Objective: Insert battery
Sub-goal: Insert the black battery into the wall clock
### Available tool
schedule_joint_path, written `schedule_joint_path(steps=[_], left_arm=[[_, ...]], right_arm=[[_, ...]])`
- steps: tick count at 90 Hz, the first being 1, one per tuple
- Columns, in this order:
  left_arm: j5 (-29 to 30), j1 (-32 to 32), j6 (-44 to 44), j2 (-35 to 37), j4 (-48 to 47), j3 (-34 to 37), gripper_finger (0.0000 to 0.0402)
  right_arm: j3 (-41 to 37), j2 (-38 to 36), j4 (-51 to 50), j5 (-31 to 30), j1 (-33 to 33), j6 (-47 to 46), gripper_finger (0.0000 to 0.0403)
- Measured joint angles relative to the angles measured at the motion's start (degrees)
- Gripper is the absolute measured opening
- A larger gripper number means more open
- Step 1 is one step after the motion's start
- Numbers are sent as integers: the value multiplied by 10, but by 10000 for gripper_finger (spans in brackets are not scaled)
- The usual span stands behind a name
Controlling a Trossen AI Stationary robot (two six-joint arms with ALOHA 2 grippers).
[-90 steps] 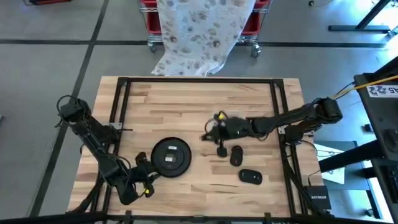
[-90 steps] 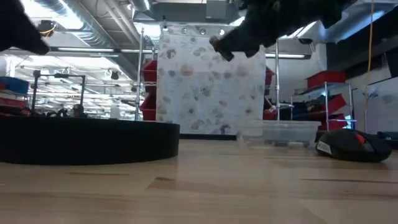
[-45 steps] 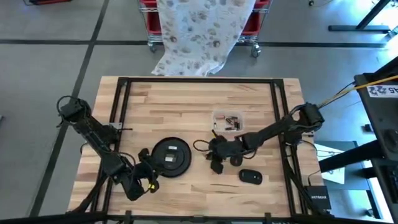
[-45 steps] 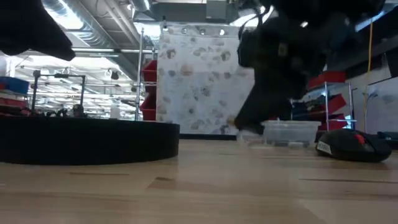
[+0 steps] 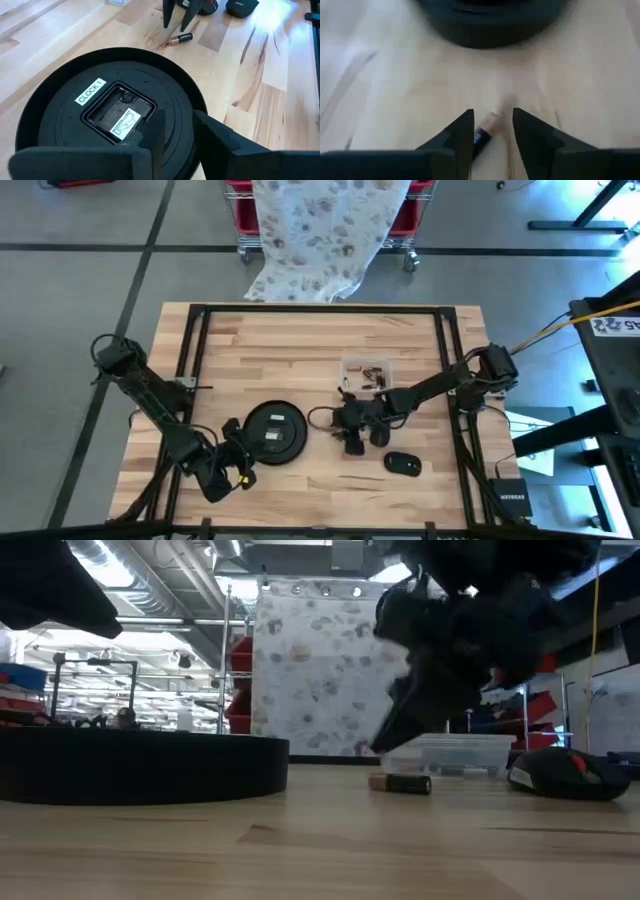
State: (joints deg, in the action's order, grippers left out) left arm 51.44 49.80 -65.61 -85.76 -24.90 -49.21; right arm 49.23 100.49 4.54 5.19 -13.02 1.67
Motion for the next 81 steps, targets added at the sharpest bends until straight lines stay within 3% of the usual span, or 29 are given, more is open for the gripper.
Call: schedule_joint_path(steps=[9, 19, 26, 33, 56, 81], left_arm=[[-1, -2, 1, 0, -1, 0, 82], [-2, -2, 0, 0, -1, 0, 82], [-2, -3, 0, 0, 0, 0, 82], [-3, -3, 0, 0, -1, 0, 82], [-5, -5, 0, 0, -1, 0, 82], [-13, -13, 0, 0, -1, 0, 82]], right_arm=[[42, 0, -104, 28, -9, 202, 121], [81, 0, -204, -28, -19, 429, 121], [86, 0, -213, -78, -24, 547, 122], [88, 1, -197, -84, -24, 630, 122], [116, 49, -167, -51, -36, 742, 122], [216, 140, -262, -57, -42, 825, 122]])
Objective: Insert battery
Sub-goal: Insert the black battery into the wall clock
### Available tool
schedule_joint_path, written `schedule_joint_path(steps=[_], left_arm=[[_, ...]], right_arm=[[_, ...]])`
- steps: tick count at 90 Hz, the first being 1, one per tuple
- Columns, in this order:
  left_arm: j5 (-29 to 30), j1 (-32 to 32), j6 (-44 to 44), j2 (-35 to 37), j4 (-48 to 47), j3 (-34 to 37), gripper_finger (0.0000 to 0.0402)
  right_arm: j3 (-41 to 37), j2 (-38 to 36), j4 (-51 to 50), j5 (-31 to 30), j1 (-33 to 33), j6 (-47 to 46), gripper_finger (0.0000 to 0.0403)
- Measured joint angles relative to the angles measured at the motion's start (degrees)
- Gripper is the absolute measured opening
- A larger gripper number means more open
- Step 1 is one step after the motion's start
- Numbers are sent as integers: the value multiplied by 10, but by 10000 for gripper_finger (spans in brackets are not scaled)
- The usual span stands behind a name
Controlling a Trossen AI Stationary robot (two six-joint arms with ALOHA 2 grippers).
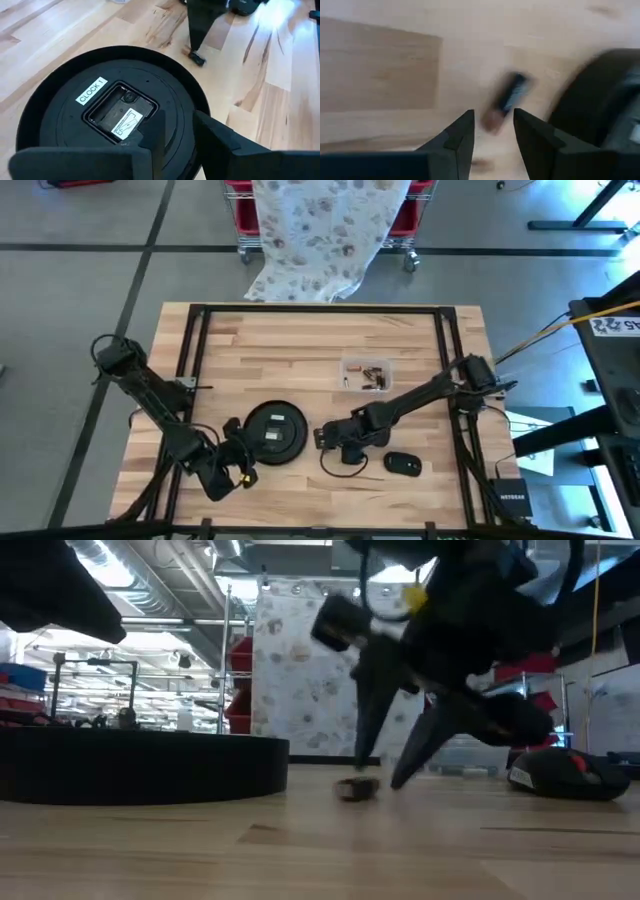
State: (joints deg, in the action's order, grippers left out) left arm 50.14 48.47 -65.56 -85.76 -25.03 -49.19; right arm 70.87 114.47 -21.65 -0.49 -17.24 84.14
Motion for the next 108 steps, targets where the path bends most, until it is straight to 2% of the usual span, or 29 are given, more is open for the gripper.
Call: schedule_joint_path(steps=[10, 19, 28, 36, 41, 47, 52, 58, 64, 75, 83, 94, 108], left_arm=[[-2, -3, 1, 0, 0, 0, 82], [-3, -3, 1, 0, 0, 0, 82], [-6, -2, 0, 0, 1, 0, 82], [-6, -2, 1, 0, 0, 0, 82], [-6, -3, 2, 0, 0, 0, 82], [-6, -2, 2, 0, 1, 0, 82], [-6, -3, 2, 0, 0, 0, 82], [-5, -2, 2, 0, 1, 0, 82], [-5, -2, 1, 0, 1, 0, 82], [-4, -1, 0, 0, 0, 0, 82], [-4, -1, 2, -1, 0, 0, 82], [-2, -1, 11, -1, 2, 1, 82], [3, -2, 12, -1, 0, 1, 82]], right_arm=[[23, 24, -13, -9, 3, -4, 122], [34, 29, -14, -13, 3, -59, 122], [43, 27, -19, -31, 3, -173, 122], [69, 26, -44, -99, 3, -327, 122], [87, 16, -89, -118, 5, -438, 122], [110, -1, -122, -90, 7, -561, 122], [113, -15, -133, -20, 1, -662, 122], [108, -22, -102, 53, -21, -766, 122], [103, -22, -58, 52, -57, -844, 122], [100, 7, 66, 9, -128, -931, 122], [99, 37, 121, -33, -161, -990, 122], [100, 74, 130, -54, -160, -1047, 122], [100, 112, 165, -46, -147, -1051, 122]])
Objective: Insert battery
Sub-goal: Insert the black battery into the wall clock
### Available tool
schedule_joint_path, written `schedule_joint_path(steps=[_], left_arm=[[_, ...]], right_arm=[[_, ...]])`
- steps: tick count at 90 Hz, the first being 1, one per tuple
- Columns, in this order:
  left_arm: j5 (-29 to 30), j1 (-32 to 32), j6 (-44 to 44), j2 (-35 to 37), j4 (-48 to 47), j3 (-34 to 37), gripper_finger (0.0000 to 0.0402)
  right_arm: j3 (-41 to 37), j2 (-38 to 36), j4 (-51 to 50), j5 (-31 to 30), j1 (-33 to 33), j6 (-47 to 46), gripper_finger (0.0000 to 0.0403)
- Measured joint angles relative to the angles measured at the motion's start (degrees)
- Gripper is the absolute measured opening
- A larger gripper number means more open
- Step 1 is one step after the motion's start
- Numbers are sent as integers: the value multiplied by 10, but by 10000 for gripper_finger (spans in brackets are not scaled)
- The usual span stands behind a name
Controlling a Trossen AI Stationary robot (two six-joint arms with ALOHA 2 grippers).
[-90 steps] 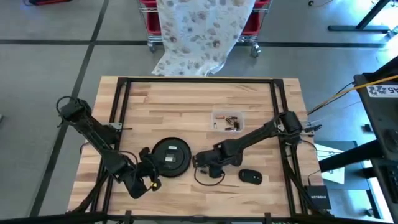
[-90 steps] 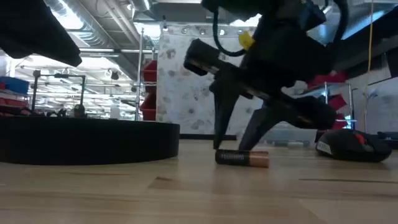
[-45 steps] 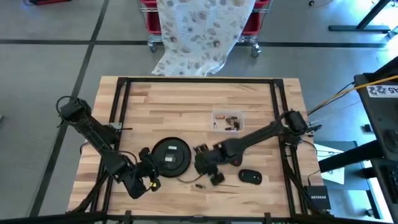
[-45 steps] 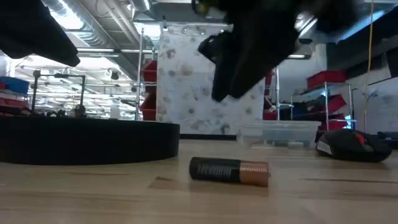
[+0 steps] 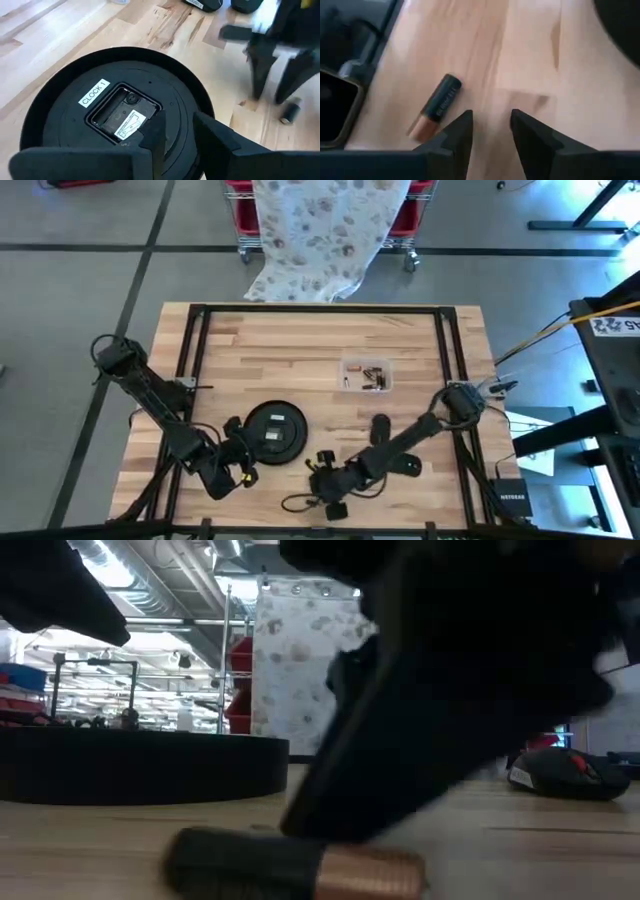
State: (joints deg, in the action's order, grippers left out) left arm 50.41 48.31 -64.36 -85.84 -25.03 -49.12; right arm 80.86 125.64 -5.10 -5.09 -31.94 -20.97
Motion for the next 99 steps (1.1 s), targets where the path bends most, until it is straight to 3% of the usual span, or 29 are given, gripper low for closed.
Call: schedule_joint_path(steps=[9, 23, 30, 43, 51, 72, 99], left_arm=[[0, 0, -3, 0, 0, 0, 82], [0, -1, -3, 0, 0, 0, 82], [0, -3, -9, 0, 0, 0, 82], [0, -3, -12, 0, 0, 0, 82], [0, -6, -12, 0, 0, 0, 82], [-3, -7, -12, -3, 2, 0, 82], [-5, -7, -12, -4, 1, 0, 82]], right_arm=[[0, 8, 9, -7, 1, 14, 122], [-2, -8, -6, -69, 0, 54, 122], [-1, -29, 5, -43, -2, 87, 122], [8, -41, 23, 95, -3, 116, 122], [25, -30, 18, 134, -4, 116, 122], [93, 16, 7, 131, -11, 109, 122], [218, 99, -108, 92, -11, 78, 122]])
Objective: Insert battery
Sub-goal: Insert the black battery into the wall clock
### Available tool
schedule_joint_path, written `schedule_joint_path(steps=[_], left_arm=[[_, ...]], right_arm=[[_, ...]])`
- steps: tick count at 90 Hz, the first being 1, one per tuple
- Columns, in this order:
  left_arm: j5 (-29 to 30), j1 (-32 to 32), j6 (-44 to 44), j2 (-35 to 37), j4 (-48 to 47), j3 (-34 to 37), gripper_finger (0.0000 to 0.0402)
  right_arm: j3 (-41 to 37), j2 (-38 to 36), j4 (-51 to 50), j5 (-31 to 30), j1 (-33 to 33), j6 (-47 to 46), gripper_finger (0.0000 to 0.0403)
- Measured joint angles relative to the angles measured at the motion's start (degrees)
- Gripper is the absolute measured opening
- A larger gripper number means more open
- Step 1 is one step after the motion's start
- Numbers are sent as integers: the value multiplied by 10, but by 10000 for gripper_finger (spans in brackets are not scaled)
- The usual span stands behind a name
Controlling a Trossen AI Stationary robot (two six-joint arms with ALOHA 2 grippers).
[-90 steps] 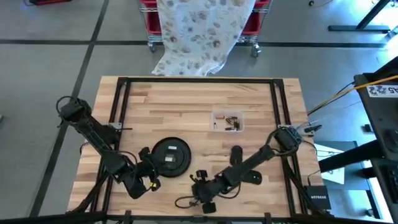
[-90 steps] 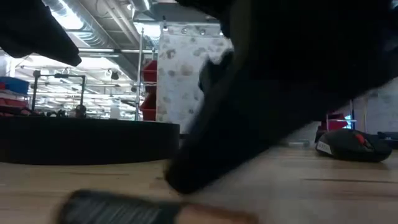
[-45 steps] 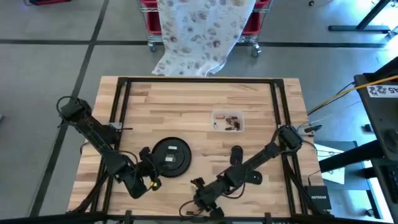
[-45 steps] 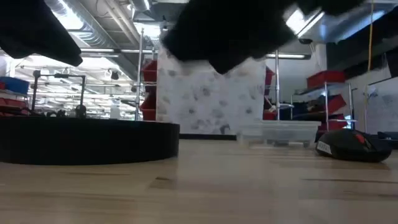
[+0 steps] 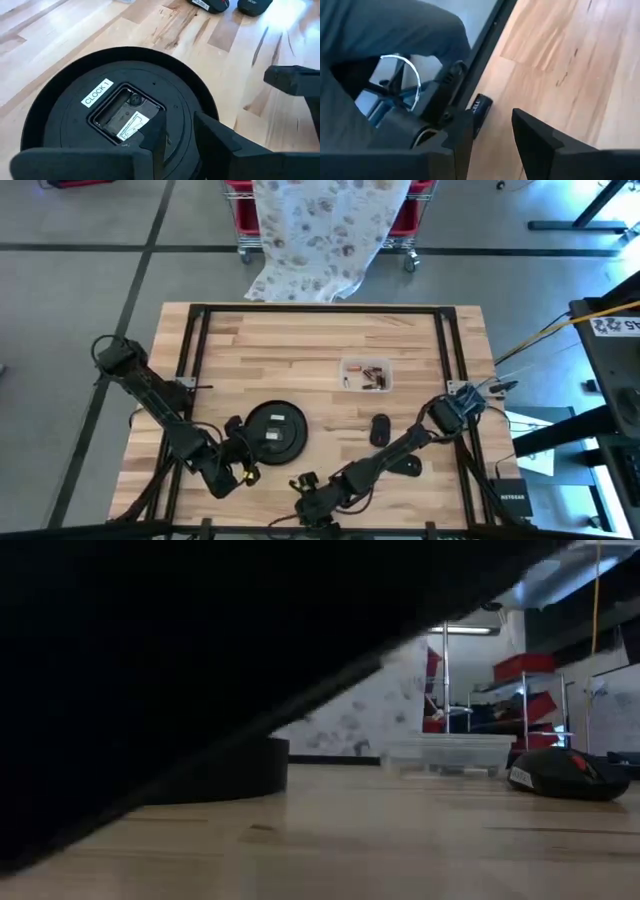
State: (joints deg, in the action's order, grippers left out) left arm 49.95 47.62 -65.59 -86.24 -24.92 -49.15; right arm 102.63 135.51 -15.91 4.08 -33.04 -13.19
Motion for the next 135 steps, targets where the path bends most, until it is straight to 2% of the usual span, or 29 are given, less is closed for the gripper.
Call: schedule_joint_path(steps=[34, 43, 61, 67, 73, 78, 90, 96, 114, 135], left_arm=[[-6, 0, 1, -5, -7, 0, 82], [-5, 0, -5, -5, -10, 0, 82], [-2, 0, -17, -5, -14, 0, 82], [-2, 0, -17, -5, -14, 0, 82], [-2, 0, -18, -5, -15, 0, 82], [-2, 0, -18, -5, -15, 0, 82], [-2, 0, -17, -5, -15, 0, 82], [-1, 0, -17, -5, -15, 0, 82], [4, 0, -18, -5, -14, 0, 82], [1, 0, -20, -5, -15, 0, 82]], right_arm=[[17, 15, -30, -12, 4, -3, 122], [17, 16, -46, -19, 4, -29, 122], [18, 12, -97, -129, 2, -59, 122], [15, -1, -124, -176, 1, -42, 122], [15, -17, -128, -196, -1, -5, 122], [16, -34, -129, -165, -4, 34, 122], [18, -43, -94, 11, -10, 60, 122], [17, -34, -84, 51, -8, 54, 122], [15, -2, -77, 89, 6, 12, 117], [17, 5, -54, 112, 29, 8, 65]])
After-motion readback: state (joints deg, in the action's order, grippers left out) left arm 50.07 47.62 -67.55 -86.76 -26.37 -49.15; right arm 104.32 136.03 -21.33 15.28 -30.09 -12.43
